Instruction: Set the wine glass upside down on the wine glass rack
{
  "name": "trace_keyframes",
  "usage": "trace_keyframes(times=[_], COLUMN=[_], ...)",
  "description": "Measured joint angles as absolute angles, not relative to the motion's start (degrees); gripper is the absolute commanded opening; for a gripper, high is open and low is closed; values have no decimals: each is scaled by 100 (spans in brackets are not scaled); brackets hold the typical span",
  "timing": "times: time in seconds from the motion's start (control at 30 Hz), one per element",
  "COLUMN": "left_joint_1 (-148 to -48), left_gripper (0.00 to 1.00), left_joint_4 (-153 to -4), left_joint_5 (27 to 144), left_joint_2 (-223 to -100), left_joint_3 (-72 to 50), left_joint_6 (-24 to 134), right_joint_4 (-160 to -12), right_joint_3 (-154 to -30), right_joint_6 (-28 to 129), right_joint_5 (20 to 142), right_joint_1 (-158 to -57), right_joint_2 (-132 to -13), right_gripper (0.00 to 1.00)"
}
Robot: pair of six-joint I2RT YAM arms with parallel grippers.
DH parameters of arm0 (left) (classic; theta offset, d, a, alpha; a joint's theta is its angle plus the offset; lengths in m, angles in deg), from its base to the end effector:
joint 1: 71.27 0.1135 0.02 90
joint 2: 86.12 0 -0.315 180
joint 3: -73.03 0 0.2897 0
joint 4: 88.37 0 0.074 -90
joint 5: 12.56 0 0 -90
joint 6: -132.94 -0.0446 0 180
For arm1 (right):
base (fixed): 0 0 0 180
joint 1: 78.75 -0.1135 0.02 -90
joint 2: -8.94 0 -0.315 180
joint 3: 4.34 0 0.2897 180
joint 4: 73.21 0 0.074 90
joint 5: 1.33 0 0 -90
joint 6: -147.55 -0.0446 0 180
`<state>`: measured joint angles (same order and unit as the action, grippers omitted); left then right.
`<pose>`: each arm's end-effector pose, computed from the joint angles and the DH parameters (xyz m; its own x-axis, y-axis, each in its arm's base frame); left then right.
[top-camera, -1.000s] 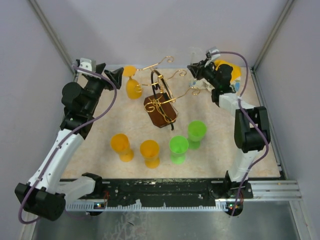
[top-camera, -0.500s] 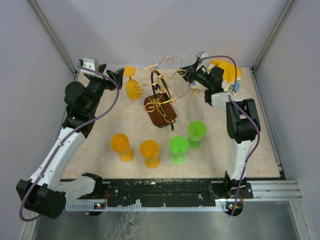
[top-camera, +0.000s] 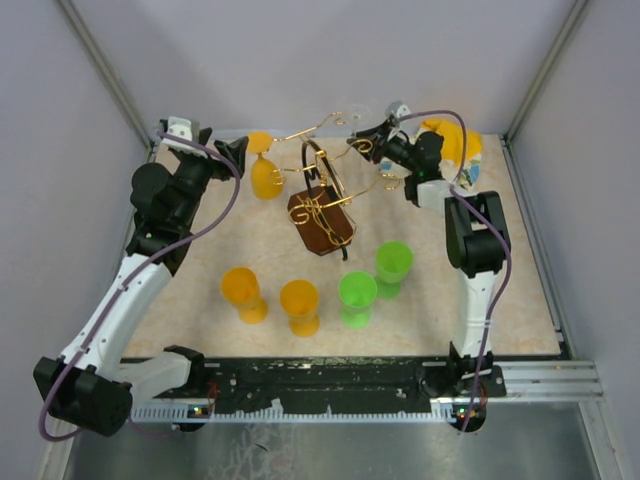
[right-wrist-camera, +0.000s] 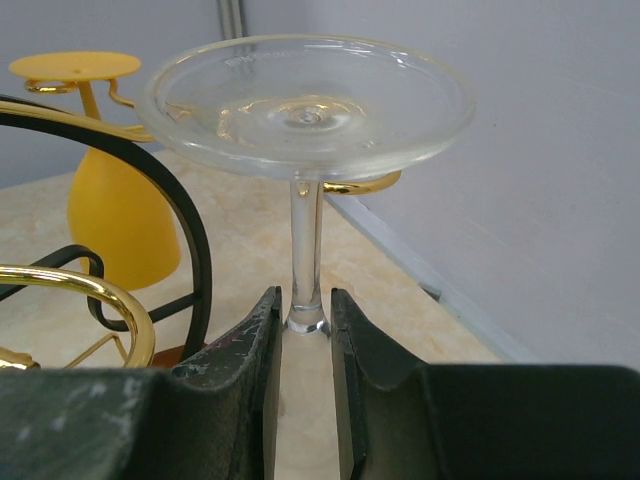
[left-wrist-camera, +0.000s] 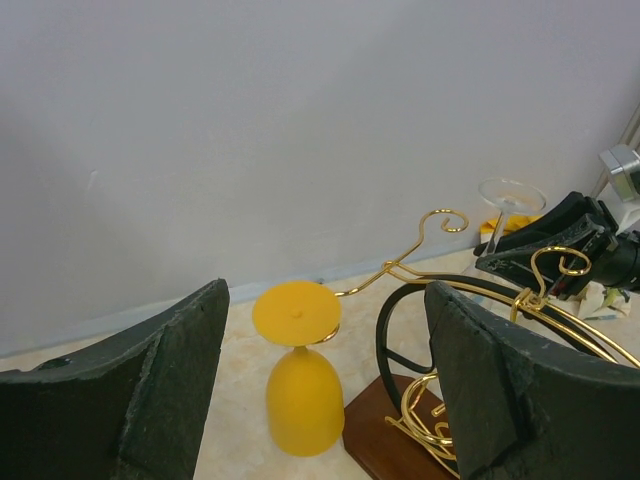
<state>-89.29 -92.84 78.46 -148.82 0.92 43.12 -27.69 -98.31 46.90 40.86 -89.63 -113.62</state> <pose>0.2627 -0.0863 0.4692 0.2271 -0.0772 -0.9708 0.3264 0.9452 0.0012 0.5273 0.1350 0.2706 0.1290 0.1512 -0.9801 -0.8615 0.5065 -0.0352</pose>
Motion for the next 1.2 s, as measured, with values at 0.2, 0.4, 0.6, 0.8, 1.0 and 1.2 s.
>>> trace_keyframes(times=[0.2, 0.4, 0.6, 0.8, 1.0, 1.2], left_joint_1=[-8929, -8929, -8929, -8927, -8925, -8923], left_gripper=[85, 85, 85, 85, 85, 85], left_joint_4=[-9288, -9295, -9301, -9301, -9312, -9315], left_joint_5=[7841, 7824, 7826, 7824, 7824, 7828], left_joint_2=[-14954, -14991, -15042, -15048, -15063, -15114], left_joint_3=[92, 92, 92, 92, 92, 92], left_joint_6=[4306, 4288, 4288, 4280, 4266, 4266], right_joint_4=[-2613, -2504, -2533, -2463, -2500, -2563], right_joint_3=[-10277, -10659, -10871, -11241, -11512, -11538], right_joint_6=[4519, 4250, 4231, 4040, 3946, 3955], right_joint_5=[3776, 3450, 3223, 3026, 2840, 2705], right_joint_1=[-8982, -9026, -9037, -9070, -9127, -9137], right_joint_2=[-11699, -12009, -12140, -12357, -12580, -12582], right_gripper=[13, 14, 14, 14, 15, 15])
